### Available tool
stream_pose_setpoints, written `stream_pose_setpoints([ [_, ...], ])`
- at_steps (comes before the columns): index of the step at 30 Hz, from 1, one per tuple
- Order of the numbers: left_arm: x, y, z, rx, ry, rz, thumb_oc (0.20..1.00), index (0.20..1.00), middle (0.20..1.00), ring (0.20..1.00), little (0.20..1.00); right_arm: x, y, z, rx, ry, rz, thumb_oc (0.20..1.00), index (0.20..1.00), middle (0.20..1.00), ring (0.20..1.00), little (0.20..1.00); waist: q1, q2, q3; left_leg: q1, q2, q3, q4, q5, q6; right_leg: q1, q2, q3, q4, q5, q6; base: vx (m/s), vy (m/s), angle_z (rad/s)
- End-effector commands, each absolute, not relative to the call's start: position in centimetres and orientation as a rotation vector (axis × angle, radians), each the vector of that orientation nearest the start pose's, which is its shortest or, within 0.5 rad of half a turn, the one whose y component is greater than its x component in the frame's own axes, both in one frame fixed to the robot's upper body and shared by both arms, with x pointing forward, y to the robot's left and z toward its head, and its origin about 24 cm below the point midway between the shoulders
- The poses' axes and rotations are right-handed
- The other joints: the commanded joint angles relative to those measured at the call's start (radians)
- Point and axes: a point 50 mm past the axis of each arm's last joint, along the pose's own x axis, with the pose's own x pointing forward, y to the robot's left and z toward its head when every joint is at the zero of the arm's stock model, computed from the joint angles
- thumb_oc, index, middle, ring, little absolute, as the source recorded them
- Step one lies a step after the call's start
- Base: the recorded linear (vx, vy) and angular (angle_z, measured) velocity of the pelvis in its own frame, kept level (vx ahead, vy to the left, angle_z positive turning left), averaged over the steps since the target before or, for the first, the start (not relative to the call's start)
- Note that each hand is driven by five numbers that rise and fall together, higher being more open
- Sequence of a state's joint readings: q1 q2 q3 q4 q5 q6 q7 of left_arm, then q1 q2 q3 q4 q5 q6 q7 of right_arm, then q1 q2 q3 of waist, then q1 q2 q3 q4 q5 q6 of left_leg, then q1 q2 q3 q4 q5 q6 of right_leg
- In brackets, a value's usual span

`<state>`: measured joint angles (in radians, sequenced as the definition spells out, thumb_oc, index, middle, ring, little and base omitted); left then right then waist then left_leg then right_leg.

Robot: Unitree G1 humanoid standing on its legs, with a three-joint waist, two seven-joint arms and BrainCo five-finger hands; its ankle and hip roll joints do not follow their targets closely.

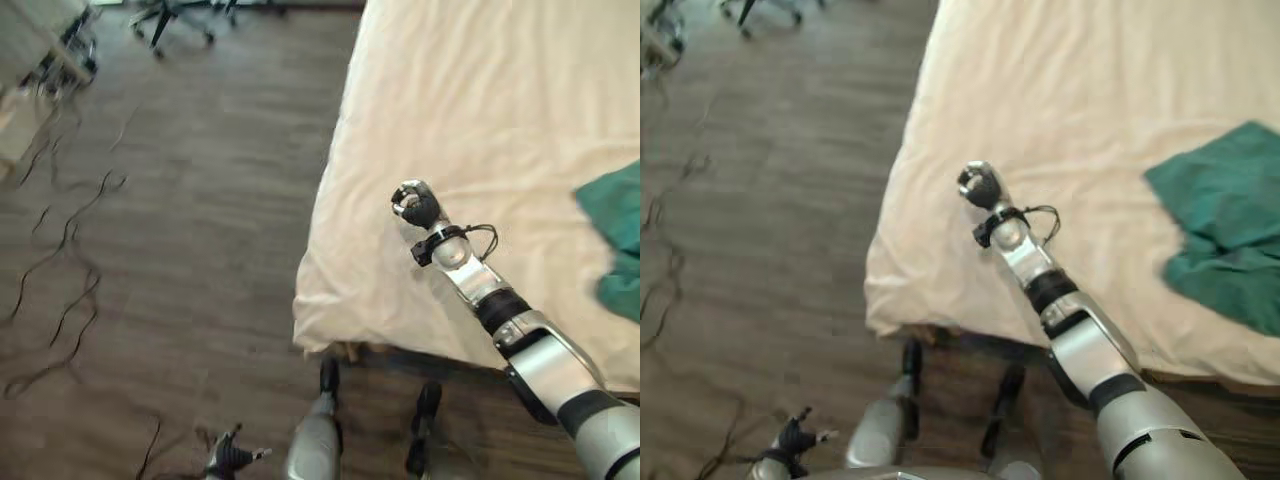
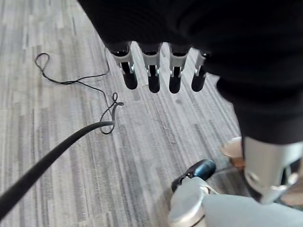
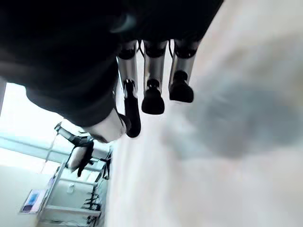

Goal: Tidy up the quilt and then pick up the clothes from the bed and put them into the laundry hamper.

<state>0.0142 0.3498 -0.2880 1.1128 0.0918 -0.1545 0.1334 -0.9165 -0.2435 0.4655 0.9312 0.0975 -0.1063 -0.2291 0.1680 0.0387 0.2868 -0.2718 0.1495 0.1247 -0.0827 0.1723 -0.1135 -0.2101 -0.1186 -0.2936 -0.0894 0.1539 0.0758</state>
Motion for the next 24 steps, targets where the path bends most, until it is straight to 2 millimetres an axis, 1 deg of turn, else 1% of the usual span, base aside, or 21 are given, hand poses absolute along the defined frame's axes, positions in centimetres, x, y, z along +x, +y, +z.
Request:
stream_pose_setpoints([
  [1,16.6,26.0,-12.1,0.671,0.837,-0.004,1.000,1.000,1.000,1.000,1.000,38.8,-7.1,11.2,-0.206,-0.072,0.202,0.200,0.200,0.200,0.200,0.200,0.041,0.005,0.071,0.042,0.008,0.020,0.009,-0.047,-0.033,0.048,-0.093,0.014,0.044,-0.114,0.094,-0.04,0.001,0.39],
  [2,16.6,26.0,-12.1,0.671,0.837,-0.004,1.000,1.000,1.000,1.000,1.000,38.8,-7.1,11.2,-0.206,-0.072,0.202,0.200,0.200,0.200,0.200,0.200,0.040,0.005,0.069,0.039,0.008,0.019,0.009,-0.045,-0.033,0.046,-0.093,0.013,0.043,-0.112,0.094,0.01,0.010,0.25],
  [3,16.7,25.9,-12.1,0.667,0.834,-0.001,1.000,1.000,1.000,1.000,1.000,37.7,-5.5,9.6,-0.134,-0.028,0.258,0.200,0.200,0.200,0.200,0.200,0.044,0.004,0.072,0.040,0.007,0.016,0.008,-0.046,-0.032,0.049,-0.095,0.008,0.045,-0.114,0.094,0.03,0.020,0.12],
  [4,17.0,25.7,-12.0,0.667,0.821,0.001,1.000,1.000,1.000,1.000,1.000,36.0,-3.5,7.6,-0.082,0.023,0.361,0.200,0.200,0.200,0.200,0.200,0.047,0.001,0.075,0.049,0.005,0.014,0.007,-0.050,-0.032,0.059,-0.097,0.004,0.046,-0.116,0.096,0.08,0.009,0.18],
  [5,16.5,25.6,-12.3,0.683,0.836,-0.028,1.000,1.000,1.000,1.000,1.000,32.0,0.5,4.4,-0.027,0.111,0.600,0.200,0.200,0.200,0.200,0.200,0.058,-0.007,0.067,0.063,0.001,0.009,0.002,-0.055,-0.031,0.082,-0.100,-0.008,0.037,-0.119,0.097,0.10,0.002,0.18],
  [6,16.2,25.4,-12.5,0.690,0.841,-0.045,1.000,1.000,1.000,1.000,1.000,29.7,2.0,2.8,0.042,0.176,0.714,0.200,0.200,0.200,0.200,0.200,0.061,-0.012,0.060,0.071,-0.002,0.007,-0.002,-0.057,-0.031,0.095,-0.102,-0.015,0.031,-0.119,0.098,0.07,-0.006,0.20],
  [7,16.2,25.4,-12.5,0.690,0.841,-0.045,1.000,1.000,1.000,1.000,1.000,29.7,2.0,2.8,0.042,0.177,0.714,0.200,0.200,0.200,0.200,0.200,0.060,-0.012,0.057,0.067,-0.002,0.006,-0.002,-0.055,-0.031,0.093,-0.102,-0.016,0.031,-0.117,0.098,0.06,0.004,0.17],
  [8,16.0,25.2,-12.6,0.689,0.843,-0.057,1.000,1.000,1.000,1.000,1.000,27.7,3.2,2.2,0.128,0.209,0.815,0.200,0.200,0.200,0.200,0.200,0.059,-0.021,0.048,0.077,-0.006,0.004,-0.005,-0.060,-0.031,0.110,-0.104,-0.021,0.024,-0.117,0.100,0.06,0.006,0.11],
  [9,15.9,25.0,-12.7,0.688,0.842,-0.066,1.000,1.000,1.000,1.000,1.000,26.6,3.7,2.3,0.169,0.193,0.876,0.200,0.200,0.200,0.200,0.200,0.056,-0.029,0.039,0.084,-0.007,0.003,-0.005,-0.063,-0.030,0.123,-0.106,-0.024,0.018,-0.118,0.101,0.10,-0.001,0.11],
  [10,15.6,25.0,-12.8,0.692,0.843,-0.070,1.000,1.000,1.000,1.000,1.000,25.8,4.0,2.8,0.250,0.179,0.918,0.200,0.200,0.200,0.200,0.200,0.048,-0.042,0.026,0.094,-0.008,0.005,-0.005,-0.068,-0.030,0.136,-0.105,-0.026,0.013,-0.117,0.102,0.12,-0.014,0.06],
  [11,15.5,24.9,-12.8,0.682,0.837,-0.063,1.000,1.000,1.000,1.000,1.000,24.8,4.2,4.4,0.375,0.109,0.960,0.200,0.200,0.200,0.200,0.200,0.035,-0.060,0.006,0.120,-0.011,0.011,-0.005,-0.077,-0.028,0.160,-0.101,-0.027,0.010,-0.120,0.102,0.09,-0.017,0.10],
  [13,15.5,24.8,-12.8,0.681,0.832,-0.060,1.000,1.000,1.000,1.000,1.000,24.6,4.0,4.8,0.422,0.096,0.963,0.200,0.200,0.200,0.200,0.200,0.026,-0.068,-0.006,0.125,-0.010,0.011,-0.005,-0.079,-0.026,0.163,-0.100,-0.027,0.010,-0.121,0.102,0.06,-0.014,0.06],
  [14,15.5,24.6,-12.7,0.658,0.817,-0.042,1.000,1.000,1.000,1.000,1.000,24.8,3.1,6.6,0.492,0.006,0.949,0.200,0.200,0.200,0.200,0.200,0.004,-0.080,-0.021,0.153,-0.007,0.020,-0.005,-0.088,-0.022,0.179,-0.095,-0.019,0.014,-0.129,0.102,0.05,-0.013,-0.04],
  [15,15.4,24.6,-12.7,0.658,0.818,-0.043,1.000,1.000,1.000,1.000,1.000,24.8,3.0,6.5,0.492,0.007,0.949,0.200,0.200,0.200,0.200,0.200,0.004,-0.080,-0.021,0.154,-0.007,0.020,-0.005,-0.089,-0.022,0.179,-0.095,-0.019,0.014,-0.129,0.102,0.05,-0.016,-0.11],
  [16,15.6,24.4,-12.6,0.637,0.803,-0.033,1.000,1.000,1.000,1.000,1.000,25.3,2.3,8.1,0.505,-0.069,0.933,0.200,0.200,0.200,0.200,0.200,-0.008,-0.084,-0.025,0.167,-0.006,0.026,-0.005,-0.094,-0.021,0.183,-0.090,-0.011,0.016,-0.133,0.102,0.02,-0.009,-0.09],
  [18,15.7,24.2,-12.4,0.600,0.783,-0.019,1.000,1.000,1.000,1.000,1.000,26.2,0.8,10.0,0.490,-0.168,0.896,0.200,0.200,0.200,0.200,0.200,-0.027,-0.089,-0.027,0.180,-0.002,0.034,-0.005,-0.099,-0.019,0.183,-0.084,0.004,0.021,-0.139,0.100,0.02,-0.018,-0.27],
  [19,15.8,24.0,-12.3,0.575,0.769,-0.013,1.000,1.000,1.000,1.000,1.000,26.7,-0.1,11.4,0.476,-0.239,0.869,0.200,0.200,0.200,0.200,0.200,-0.037,-0.089,-0.022,0.187,0.000,0.043,-0.005,-0.103,-0.018,0.178,-0.080,0.018,0.027,-0.143,0.099,-0.04,-0.036,-0.34],
  [20,16.4,23.6,-11.9,0.533,0.734,-0.004,1.000,1.000,1.000,1.000,1.000,27.6,-1.8,13.7,0.420,-0.358,0.810,0.200,0.200,0.200,0.200,0.200,-0.053,-0.084,0.002,0.189,0.006,0.056,0.000,-0.098,-0.016,0.156,-0.075,0.044,0.045,-0.148,0.096,-0.04,-0.027,-0.45],
  [21,16.4,23.6,-11.9,0.533,0.733,-0.004,1.000,1.000,1.000,1.000,1.000,27.6,-1.8,13.7,0.419,-0.359,0.809,0.200,0.200,0.200,0.200,0.200,-0.050,-0.083,0.003,0.191,0.006,0.058,0.000,-0.099,-0.016,0.155,-0.075,0.046,0.046,-0.148,0.096,-0.11,-0.035,-0.53],
  [23,17.7,23.1,-11.1,0.514,0.667,-0.007,1.000,1.000,1.000,1.000,1.000,28.6,-3.5,16.0,0.364,-0.473,0.738,0.200,0.200,0.200,0.200,0.200,-0.066,-0.072,0.068,0.122,0.015,0.062,0.104,-0.119,-0.016,0.094,-0.083,0.081,0.093,-0.152,0.088,-0.24,-0.054,-0.48],
  [24,18.4,22.6,-10.7,0.511,0.637,-0.025,1.000,1.000,1.000,1.000,1.000,29.2,-4.4,16.6,0.339,-0.500,0.684,0.200,0.200,0.200,0.200,0.200,-0.069,-0.064,0.097,0.075,0.022,0.059,0.160,-0.133,-0.020,0.058,-0.088,0.089,0.124,-0.158,0.083,-0.29,-0.067,-0.17],
])
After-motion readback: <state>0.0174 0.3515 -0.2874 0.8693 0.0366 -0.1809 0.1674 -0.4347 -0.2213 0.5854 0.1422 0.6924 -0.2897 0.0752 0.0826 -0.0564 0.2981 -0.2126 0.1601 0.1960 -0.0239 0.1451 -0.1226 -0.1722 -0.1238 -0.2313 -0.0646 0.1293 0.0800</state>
